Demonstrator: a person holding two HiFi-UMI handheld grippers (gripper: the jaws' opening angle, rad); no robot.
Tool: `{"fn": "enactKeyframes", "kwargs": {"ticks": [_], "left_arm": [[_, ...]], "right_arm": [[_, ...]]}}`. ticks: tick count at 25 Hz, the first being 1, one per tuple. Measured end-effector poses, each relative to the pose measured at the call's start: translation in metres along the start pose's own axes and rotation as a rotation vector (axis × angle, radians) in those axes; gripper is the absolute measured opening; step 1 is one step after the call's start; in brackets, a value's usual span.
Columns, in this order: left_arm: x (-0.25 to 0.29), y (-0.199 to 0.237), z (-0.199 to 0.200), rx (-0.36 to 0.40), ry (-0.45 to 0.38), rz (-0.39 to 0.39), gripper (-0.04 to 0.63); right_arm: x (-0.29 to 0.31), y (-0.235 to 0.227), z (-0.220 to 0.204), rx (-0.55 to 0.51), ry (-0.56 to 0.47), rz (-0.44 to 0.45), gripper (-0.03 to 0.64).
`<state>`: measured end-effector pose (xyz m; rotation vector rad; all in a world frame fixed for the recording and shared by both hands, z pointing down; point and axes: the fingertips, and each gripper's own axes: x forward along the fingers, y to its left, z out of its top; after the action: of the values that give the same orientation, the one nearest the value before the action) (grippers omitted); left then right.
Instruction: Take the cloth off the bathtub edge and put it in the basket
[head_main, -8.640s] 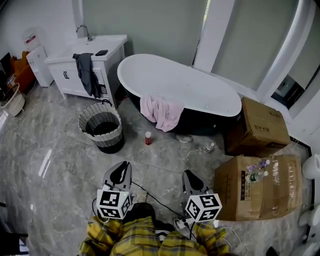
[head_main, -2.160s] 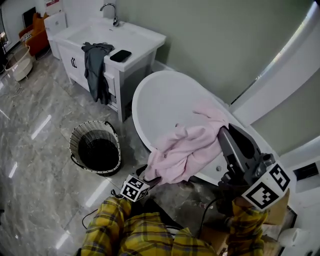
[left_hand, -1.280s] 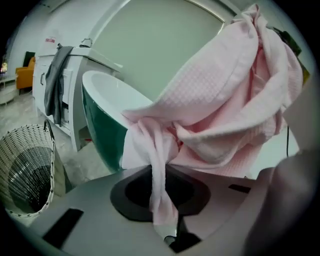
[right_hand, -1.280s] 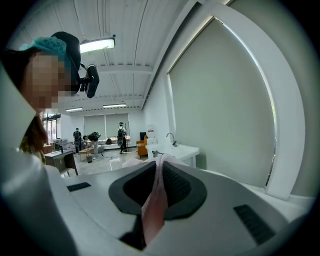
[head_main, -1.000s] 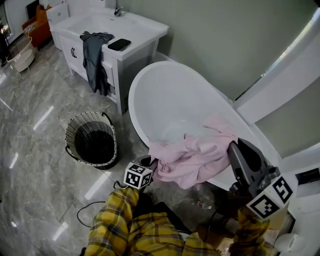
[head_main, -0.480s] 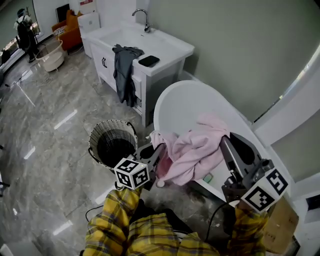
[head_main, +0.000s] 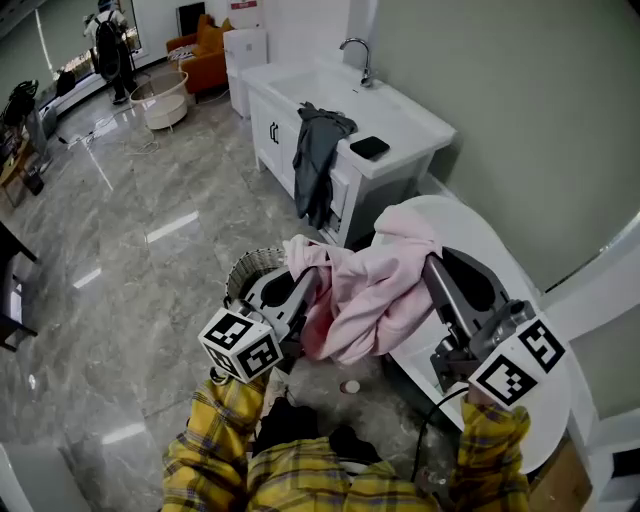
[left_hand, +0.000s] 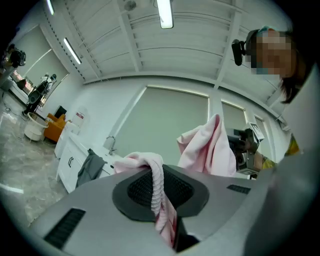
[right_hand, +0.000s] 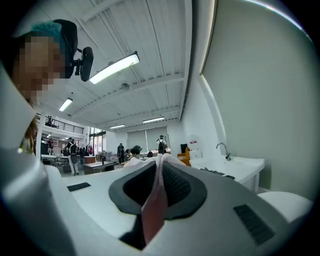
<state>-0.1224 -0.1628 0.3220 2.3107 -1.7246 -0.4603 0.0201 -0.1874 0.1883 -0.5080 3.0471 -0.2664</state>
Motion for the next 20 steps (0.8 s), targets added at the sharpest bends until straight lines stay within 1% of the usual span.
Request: {"fn": "enactKeyframes", "kwargs": {"ticks": [4, 10, 12, 15, 20], "left_arm": [[-0.015, 0.028, 0.032, 0.002, -0.011, 0.002, 0.046], [-0.028, 0.068, 0.09, 0.011, -0.08, 0.008, 0.046], [-0.032, 0.081, 0.106, 0.029, -0.1, 0.01, 0.046], [-0.034, 0.101, 0.118, 0.072, -0.098, 0.013, 0.046], [-0.041, 0.125, 0.122, 0.088, -0.07, 0.029, 0.046]], "right_arm": [[0.054, 0.017, 0.002, 0.019, -0.012, 0.062, 0.057], [0.125, 0.038, 0.01, 0.024, -0.047, 0.141, 0.058], [0.145, 0.041, 0.01, 0.024, -0.049, 0.155, 0.058], [0.171, 0.042, 0.005, 0.027, -0.049, 0.166, 0.057], [0.198, 0.044, -0.005, 0.04, -0.033, 0.162, 0.058]]}}
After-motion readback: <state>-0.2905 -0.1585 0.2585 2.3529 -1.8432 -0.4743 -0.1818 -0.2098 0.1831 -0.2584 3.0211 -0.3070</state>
